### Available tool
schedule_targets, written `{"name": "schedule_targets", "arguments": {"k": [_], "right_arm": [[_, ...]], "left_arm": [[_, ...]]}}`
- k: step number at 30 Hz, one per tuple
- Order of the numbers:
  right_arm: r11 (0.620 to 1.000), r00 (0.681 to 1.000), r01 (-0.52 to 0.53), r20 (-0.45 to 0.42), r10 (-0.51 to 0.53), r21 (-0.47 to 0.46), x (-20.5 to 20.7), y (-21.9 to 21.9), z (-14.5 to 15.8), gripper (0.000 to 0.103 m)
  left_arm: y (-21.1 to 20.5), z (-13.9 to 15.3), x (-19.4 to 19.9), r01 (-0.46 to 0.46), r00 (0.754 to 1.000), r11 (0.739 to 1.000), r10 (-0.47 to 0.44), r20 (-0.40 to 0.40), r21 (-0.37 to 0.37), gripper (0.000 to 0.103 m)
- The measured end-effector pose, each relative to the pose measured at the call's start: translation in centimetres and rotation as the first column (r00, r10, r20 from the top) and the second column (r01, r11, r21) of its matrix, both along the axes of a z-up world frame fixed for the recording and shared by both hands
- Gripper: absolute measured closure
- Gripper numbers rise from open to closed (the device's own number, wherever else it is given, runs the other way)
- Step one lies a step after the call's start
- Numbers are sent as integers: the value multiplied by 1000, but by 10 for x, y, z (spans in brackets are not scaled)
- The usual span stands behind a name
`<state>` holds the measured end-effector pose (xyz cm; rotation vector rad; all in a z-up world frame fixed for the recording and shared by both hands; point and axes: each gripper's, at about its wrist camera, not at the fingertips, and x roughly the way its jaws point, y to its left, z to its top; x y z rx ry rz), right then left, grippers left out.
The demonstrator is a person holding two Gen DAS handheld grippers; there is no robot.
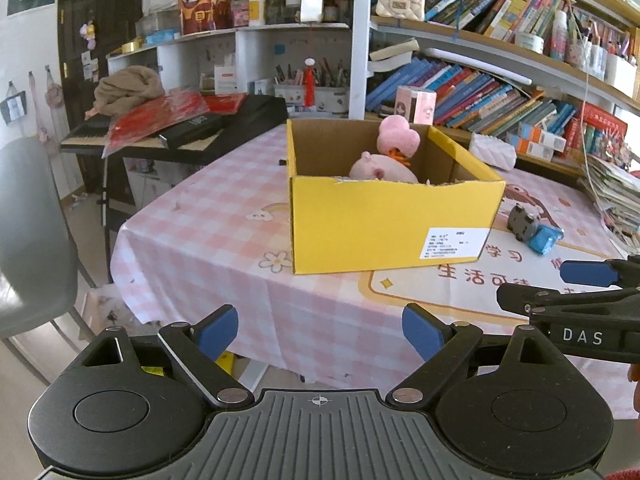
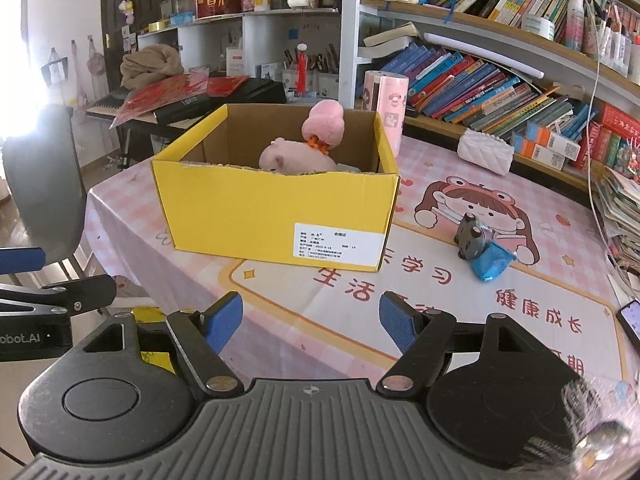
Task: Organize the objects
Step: 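Withdraw both open tools from the box back toward the table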
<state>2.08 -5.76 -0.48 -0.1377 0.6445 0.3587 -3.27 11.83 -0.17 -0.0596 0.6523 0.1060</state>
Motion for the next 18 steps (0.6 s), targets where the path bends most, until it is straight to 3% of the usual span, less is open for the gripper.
{"name": "schedule_targets", "arguments": {"k": [18], "right_arm": [[994,994,111,-20,-111,-11,-27,-34,-9,24]], "left_arm": [[-27,-6,-6,112,994,994,-112,-22,-7,12]]}}
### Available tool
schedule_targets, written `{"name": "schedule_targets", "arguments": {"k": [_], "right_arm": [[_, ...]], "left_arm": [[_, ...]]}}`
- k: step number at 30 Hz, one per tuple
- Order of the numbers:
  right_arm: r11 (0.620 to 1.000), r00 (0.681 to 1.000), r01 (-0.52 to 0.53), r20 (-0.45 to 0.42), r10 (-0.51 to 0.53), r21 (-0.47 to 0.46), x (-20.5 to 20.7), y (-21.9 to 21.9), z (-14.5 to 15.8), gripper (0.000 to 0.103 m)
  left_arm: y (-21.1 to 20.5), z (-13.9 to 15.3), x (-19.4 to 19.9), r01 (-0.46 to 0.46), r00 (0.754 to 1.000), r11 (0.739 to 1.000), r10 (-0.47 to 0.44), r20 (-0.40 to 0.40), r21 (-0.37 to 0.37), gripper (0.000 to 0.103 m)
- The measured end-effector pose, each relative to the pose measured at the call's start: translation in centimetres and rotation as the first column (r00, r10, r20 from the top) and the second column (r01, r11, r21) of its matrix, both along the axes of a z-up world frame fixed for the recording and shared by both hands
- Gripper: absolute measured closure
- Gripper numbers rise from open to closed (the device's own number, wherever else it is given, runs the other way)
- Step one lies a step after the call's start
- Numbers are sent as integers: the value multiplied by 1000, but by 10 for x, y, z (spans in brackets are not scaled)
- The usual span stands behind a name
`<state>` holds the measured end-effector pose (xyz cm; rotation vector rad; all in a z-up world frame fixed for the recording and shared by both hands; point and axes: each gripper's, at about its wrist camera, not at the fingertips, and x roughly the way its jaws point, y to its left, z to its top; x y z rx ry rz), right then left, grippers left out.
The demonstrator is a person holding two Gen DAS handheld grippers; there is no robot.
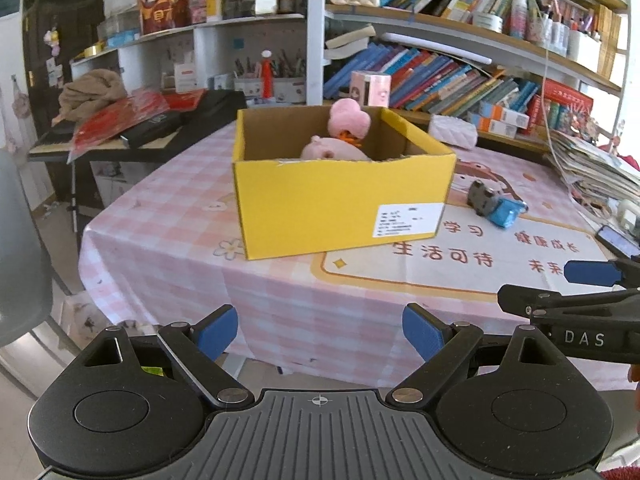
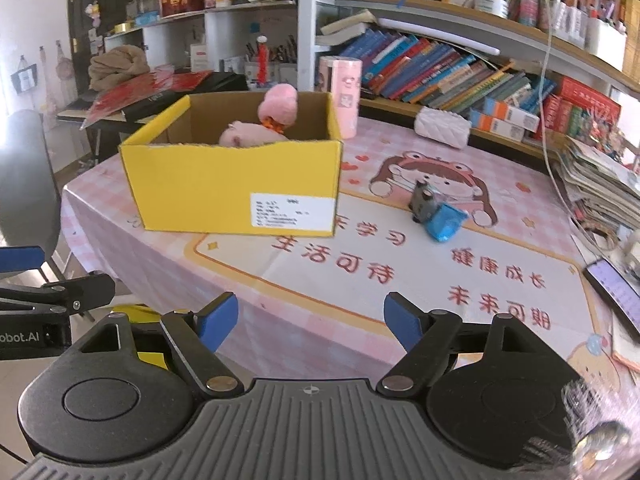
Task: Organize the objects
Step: 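Withdraw both open tools from the box back toward the table, then move both tools toward the grey toy car and blue plastic bag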
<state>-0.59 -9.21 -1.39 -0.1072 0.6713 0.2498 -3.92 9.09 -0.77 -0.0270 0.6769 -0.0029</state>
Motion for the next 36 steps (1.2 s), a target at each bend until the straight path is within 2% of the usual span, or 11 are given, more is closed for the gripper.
{"name": "schedule_targets", "arguments": {"k": [20,36], "right_arm": [[985,985,173,-17,-173,-15,-12,-47,-4,23],[972,971,236,-44,-237,-19,17,-92,-4,23]], "left_arm": [[-42,-4,23,161,987,987,-161,-4,-11,12],[-88,-1,60,215,977,977,-215,-6,-6,12]]}}
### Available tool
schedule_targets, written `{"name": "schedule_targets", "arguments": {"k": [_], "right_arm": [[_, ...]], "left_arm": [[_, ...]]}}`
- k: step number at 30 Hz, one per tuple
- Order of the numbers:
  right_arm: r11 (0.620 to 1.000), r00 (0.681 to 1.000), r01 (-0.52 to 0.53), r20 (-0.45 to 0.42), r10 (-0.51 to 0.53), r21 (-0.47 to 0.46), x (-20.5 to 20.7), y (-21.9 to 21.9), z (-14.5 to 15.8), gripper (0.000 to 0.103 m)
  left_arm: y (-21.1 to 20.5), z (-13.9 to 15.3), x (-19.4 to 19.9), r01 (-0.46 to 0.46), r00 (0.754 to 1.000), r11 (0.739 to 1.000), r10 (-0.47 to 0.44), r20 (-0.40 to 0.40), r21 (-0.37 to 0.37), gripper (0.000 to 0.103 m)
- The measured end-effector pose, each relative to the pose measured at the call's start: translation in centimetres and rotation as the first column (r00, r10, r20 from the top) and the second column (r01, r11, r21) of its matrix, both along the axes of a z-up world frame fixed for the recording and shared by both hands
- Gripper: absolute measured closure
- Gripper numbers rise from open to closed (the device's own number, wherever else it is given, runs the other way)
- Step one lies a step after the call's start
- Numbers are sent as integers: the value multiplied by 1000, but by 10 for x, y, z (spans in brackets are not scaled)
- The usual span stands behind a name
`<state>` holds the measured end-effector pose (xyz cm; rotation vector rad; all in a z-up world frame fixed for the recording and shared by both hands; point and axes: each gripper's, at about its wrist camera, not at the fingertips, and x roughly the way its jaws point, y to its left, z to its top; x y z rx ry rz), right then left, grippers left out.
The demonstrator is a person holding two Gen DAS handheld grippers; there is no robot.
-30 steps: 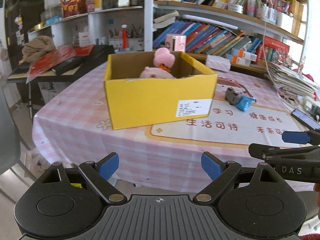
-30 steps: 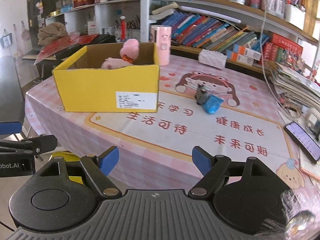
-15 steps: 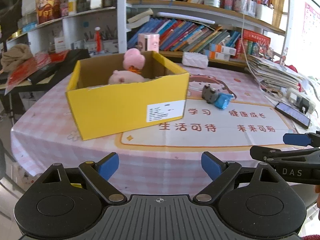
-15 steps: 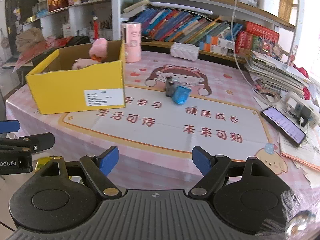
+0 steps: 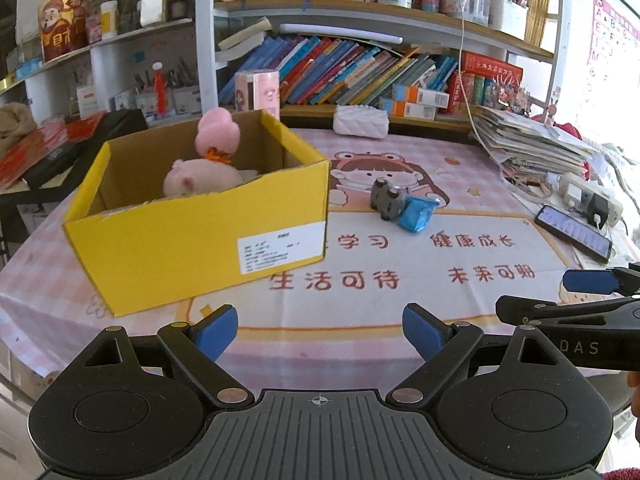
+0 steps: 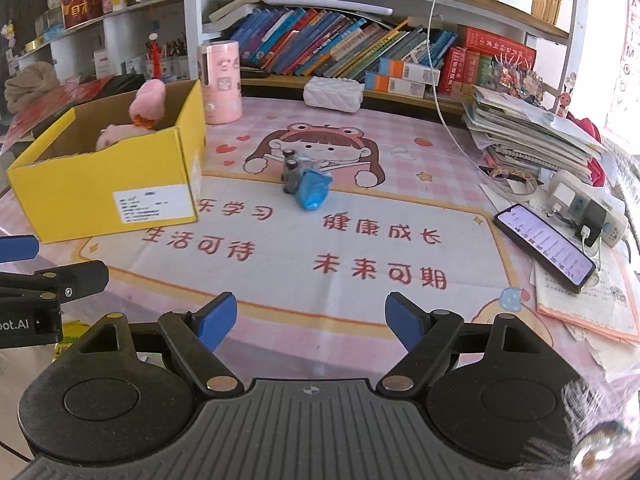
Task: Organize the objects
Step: 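Move both tools toward the grey toy car and blue plastic bag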
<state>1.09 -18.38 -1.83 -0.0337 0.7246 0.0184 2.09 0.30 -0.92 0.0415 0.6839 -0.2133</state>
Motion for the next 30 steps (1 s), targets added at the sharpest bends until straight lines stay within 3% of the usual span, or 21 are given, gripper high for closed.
{"name": "schedule_targets", "arguments": {"k": [30], "right_arm": [[994,994,-113,-9,113,10,107,-61,4,22]], "left_arm": [[-68,1,76,-73,997,997,73,10,0,12]]}}
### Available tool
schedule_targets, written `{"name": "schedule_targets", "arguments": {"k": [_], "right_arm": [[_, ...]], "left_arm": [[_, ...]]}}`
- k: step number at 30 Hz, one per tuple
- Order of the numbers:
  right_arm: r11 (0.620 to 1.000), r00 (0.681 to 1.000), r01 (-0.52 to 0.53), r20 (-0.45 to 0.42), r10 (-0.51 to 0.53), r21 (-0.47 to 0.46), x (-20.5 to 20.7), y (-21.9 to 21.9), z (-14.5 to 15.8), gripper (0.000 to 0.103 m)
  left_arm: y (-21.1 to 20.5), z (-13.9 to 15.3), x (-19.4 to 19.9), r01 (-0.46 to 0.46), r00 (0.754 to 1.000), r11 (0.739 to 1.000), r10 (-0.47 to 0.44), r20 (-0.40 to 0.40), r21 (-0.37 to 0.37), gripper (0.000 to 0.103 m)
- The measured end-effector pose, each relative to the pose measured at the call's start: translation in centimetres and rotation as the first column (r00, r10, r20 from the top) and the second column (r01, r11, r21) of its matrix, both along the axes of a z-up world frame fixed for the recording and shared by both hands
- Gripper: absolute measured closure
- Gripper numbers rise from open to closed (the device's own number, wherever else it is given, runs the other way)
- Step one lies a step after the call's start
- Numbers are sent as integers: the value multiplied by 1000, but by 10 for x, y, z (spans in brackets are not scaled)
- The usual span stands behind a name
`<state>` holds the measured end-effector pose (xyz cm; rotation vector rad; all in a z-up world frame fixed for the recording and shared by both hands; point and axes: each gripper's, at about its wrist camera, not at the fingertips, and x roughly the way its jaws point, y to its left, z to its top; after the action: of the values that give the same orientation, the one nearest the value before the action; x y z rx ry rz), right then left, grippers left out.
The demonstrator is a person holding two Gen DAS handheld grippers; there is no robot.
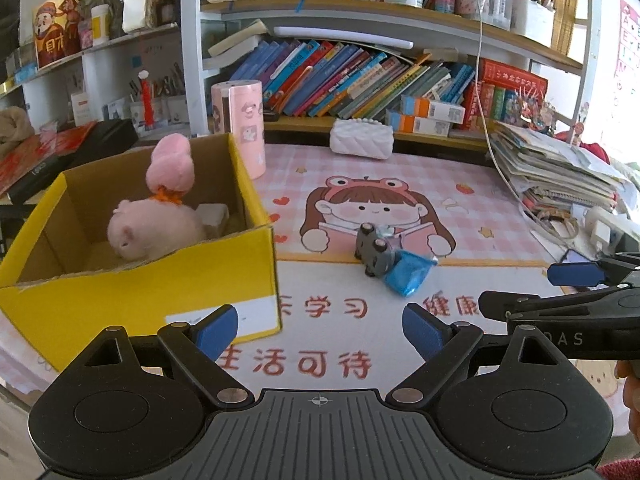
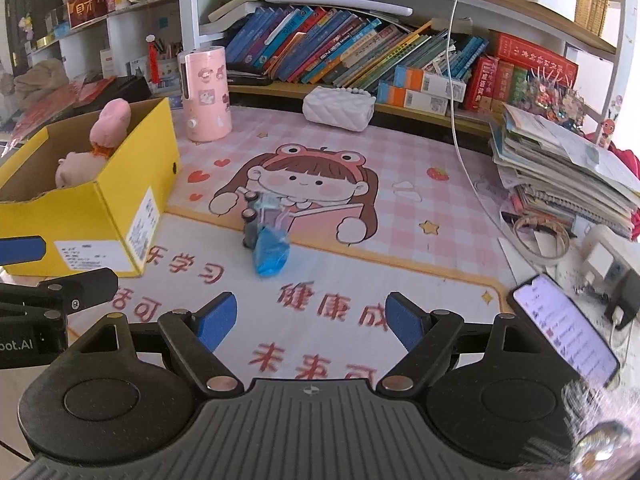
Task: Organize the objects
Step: 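Move both tools toward the grey toy car and blue plastic bag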
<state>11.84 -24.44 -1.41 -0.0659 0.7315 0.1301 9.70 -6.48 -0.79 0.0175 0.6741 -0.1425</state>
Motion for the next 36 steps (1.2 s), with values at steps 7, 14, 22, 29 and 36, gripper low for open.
{"name": "schedule_targets", "arguments": {"k": [7,14,22,29,36], "right_arm": [[1000,1000,-22,0,22,2,21,-15,-2,22],[999,999,-51,-4,51,13,40,-23,-4,22],[997,998,-68,-7,68,29,56,-28,-6,22],[998,998,-54,-10,55,44,65,-39,-7,22],[998,999,-38,4,38,58,75,-50,-5,22]], "left_arm": [[-14,-3,16,-19,1000,1000,19,-13,-7,12],[-27,-5,25,-28,999,1000,28,-18,0,12],[-35,-7,35,-46,998,999,46,-33,16,12],[-45,-7,42,-35,999,999,35,-34,24,12],[-58,-11,49,-15,999,999,17,-40,36,13]]}}
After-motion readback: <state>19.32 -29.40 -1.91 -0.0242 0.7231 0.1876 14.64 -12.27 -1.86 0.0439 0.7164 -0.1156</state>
